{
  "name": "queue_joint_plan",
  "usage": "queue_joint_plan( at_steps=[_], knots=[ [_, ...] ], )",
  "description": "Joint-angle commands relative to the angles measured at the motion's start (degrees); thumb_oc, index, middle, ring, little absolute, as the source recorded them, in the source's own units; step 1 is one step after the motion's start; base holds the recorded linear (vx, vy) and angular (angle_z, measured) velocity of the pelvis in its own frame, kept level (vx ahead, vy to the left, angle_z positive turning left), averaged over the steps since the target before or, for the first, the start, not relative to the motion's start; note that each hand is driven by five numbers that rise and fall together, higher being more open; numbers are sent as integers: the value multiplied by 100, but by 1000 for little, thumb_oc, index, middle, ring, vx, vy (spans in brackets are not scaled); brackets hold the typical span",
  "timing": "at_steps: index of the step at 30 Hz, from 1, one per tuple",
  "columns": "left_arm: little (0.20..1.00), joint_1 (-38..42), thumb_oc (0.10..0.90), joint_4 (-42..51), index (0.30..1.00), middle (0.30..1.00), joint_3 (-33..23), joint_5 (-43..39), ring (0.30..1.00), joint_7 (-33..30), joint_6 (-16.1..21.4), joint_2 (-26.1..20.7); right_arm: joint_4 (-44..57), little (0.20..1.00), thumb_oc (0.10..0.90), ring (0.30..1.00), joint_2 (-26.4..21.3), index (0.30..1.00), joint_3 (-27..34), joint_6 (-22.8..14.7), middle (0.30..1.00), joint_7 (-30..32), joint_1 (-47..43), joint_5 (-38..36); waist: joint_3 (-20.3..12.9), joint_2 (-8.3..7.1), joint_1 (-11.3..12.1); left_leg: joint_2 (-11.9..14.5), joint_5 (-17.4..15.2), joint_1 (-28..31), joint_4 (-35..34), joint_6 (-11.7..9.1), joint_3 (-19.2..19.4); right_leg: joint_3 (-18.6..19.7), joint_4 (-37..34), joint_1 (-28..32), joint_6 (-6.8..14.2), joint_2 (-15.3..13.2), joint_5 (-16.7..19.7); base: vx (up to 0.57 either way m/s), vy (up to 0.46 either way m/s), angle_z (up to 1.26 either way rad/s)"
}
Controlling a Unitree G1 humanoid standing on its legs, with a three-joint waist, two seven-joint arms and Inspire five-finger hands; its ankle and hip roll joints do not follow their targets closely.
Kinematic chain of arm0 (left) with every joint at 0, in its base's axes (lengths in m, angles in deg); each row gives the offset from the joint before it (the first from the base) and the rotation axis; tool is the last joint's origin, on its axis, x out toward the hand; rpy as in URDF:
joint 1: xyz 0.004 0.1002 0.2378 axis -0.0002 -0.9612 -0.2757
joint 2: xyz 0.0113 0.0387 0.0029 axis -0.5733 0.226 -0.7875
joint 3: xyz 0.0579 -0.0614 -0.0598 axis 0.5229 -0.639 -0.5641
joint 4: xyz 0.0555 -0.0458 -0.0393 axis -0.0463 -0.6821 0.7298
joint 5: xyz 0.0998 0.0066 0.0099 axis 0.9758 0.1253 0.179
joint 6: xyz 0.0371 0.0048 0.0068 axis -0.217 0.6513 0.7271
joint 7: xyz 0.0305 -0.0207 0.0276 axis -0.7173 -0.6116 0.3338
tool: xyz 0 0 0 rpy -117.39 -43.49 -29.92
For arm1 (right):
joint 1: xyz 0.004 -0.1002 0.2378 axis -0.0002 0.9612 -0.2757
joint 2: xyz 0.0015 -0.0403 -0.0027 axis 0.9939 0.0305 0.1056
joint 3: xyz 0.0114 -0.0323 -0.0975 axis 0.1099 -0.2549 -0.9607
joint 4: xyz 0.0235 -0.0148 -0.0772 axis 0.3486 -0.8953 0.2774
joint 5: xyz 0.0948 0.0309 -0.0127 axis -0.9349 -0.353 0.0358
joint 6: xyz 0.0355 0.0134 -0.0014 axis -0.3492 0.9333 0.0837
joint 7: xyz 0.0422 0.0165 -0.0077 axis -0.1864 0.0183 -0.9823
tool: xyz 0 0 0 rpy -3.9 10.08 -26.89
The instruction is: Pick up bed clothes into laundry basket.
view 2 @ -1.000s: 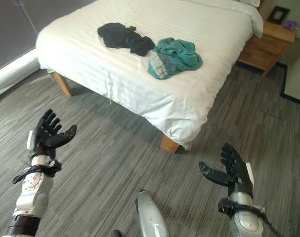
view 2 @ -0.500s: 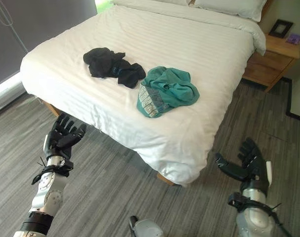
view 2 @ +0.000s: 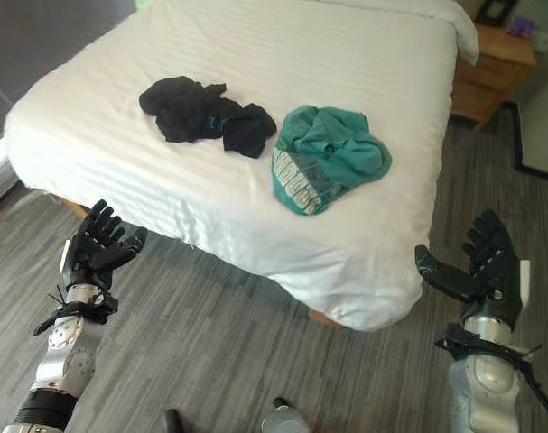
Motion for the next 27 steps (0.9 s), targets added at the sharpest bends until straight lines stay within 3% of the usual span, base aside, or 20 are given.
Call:
queue_joint_plan(
  at_steps=[1,2,3,5,7,8,9,10,11,12,13,14,15,18,20,21,22,24,25,27],
  knots=[
    [900,103,800,713,900,900,-555,179,900,323,251,-506,436,900,800,900,-288,900,510,-377,900,-133,-72,178,-41,-93,-86,218,-28,763,-467,99,295,-921,28,-243,-99,-199,1049,-88,595,-101],
    [900,106,800,712,900,900,-556,182,900,322,251,-501,440,900,800,900,-290,900,512,-375,900,-132,-73,180,-38,-89,-77,224,-4,767,-485,94,307,-913,45,-263,-110,-187,1053,-73,298,-106],
    [900,98,800,674,900,900,-557,185,900,311,247,-426,450,900,800,900,-255,900,561,-407,900,-96,-76,204,-42,-85,-100,138,-23,822,-539,143,431,-1007,160,-269,-104,40,799,-63,235,-92],
    [900,22,800,574,900,900,-593,32,900,300,241,-69,280,900,800,900,-193,900,685,-488,900,-49,-28,150,-163,-208,-170,-104,-62,912,-530,194,620,-993,-184,-39,-192,758,474,-40,286,-80],
    [900,18,800,575,900,900,-595,30,900,303,243,-68,281,900,800,900,-194,900,684,-489,900,-50,-25,148,-162,-192,-140,-79,-30,912,-543,186,653,-972,-261,-22,-207,790,551,3,66,-54],
    [900,-141,800,742,900,900,-715,83,900,392,318,4,330,900,800,900,-285,900,896,-604,900,-84,61,290,-248,-342,-72,-261,-210,880,-300,220,749,-1141,-1008,291,-367,869,606,6,45,-48],
    [900,-117,800,853,900,900,-677,80,900,385,266,51,321,900,800,900,-359,900,900,-483,900,-88,80,353,-221,-346,37,-260,-197,787,4,184,659,-1188,-1142,471,-389,702,541,-4,-53,-74],
    [900,-197,800,759,900,900,-758,-77,900,428,256,165,263,900,800,900,-287,900,696,-466,900,-186,127,-20,-212,-604,45,-130,-55,433,1019,77,583,-739,-1492,778,-551,881,629,-49,-92,-69],
    [900,-198,800,757,900,900,-766,-80,900,432,260,154,257,900,800,900,-282,900,688,-472,900,-189,120,-27,-211,-614,63,-104,-48,387,1083,67,602,-716,-1526,767,-564,896,685,-104,-196,-69],
    [900,-127,800,791,900,900,-709,-256,900,389,309,216,205,900,800,900,-400,900,373,-512,900,-203,-177,-211,-20,-868,472,-33,217,-204,2320,4,-23,-550,-1610,937,-697,865,701,-113,-102,-59],
    [900,-115,800,790,900,900,-712,-259,900,390,308,207,191,900,800,900,-398,900,374,-519,900,-210,-194,-220,-21,-870,467,-23,236,-259,2359,6,-34,-555,-1621,910,-702,871,735,-30,-65,-129],
    [900,-118,800,729,900,900,-677,-118,900,319,307,196,89,900,800,900,-539,900,265,-482,900,-245,-277,-192,-44,-913,637,-261,-106,-494,2301,158,-514,-403,-1687,1071,-637,835,703,80,91,-151],
    [900,-93,800,638,900,900,-690,-111,900,284,311,213,89,900,800,900,-631,900,178,-447,900,-283,-362,-145,-78,-888,644,-113,-161,-395,1930,210,-505,-328,-1716,1134,-575,791,696,114,148,-108],
    [900,104,800,500,900,900,-506,-190,900,312,355,237,229,900,800,900,-720,900,244,-476,900,-293,-310,-111,-265,-779,558,458,222,-198,738,83,-26,-465,-1743,1207,-455,545,543,134,187,-23],
    [900,114,800,484,900,900,-498,-191,900,315,363,242,236,900,800,900,-724,900,251,-474,900,-290,-303,-108,-261,-787,568,435,285,-121,614,78,-2,-459,-1746,1222,-458,533,538,113,95,14],
    [900,308,800,456,900,900,-327,-204,900,308,391,201,274,900,800,900,-886,900,155,-498,900,-298,-360,-6,-274,-650,574,561,709,-53,-89,-52,-101,-441,-1803,1383,-459,530,391,314,251,2],
    [900,449,800,453,900,900,-155,-190,900,281,379,214,292,900,800,900,-992,900,57,-497,900,-233,-435,69,-276,-562,646,537,865,-176,-453,-171,-388,-346,-1862,1598,-425,482,265,319,252,-2],
    [900,501,800,452,900,900,-82,-186,900,294,378,219,293,900,800,900,-1053,900,33,-470,900,-220,-499,104,-269,-535,643,507,916,-225,-493,-236,-494,-329,-1919,1746,-400,425,211,264,192,-4],
    [900,591,800,467,900,900,-13,-200,900,329,388,210,364,900,800,900,-1172,900,11,-430,900,-226,-575,258,-286,-483,612,473,962,-282,-393,-271,-341,-353,-1971,1947,-346,308,150,264,203,-11],
    [900,588,800,460,900,900,65,-201,900,431,404,207,425,900,800,900,-1261,900,-28,-383,900,-262,-706,391,-356,-471,658,359,803,-291,-275,-204,-322,-326,-1986,2065,-250,101,109,290,217,-8]
  ],
)
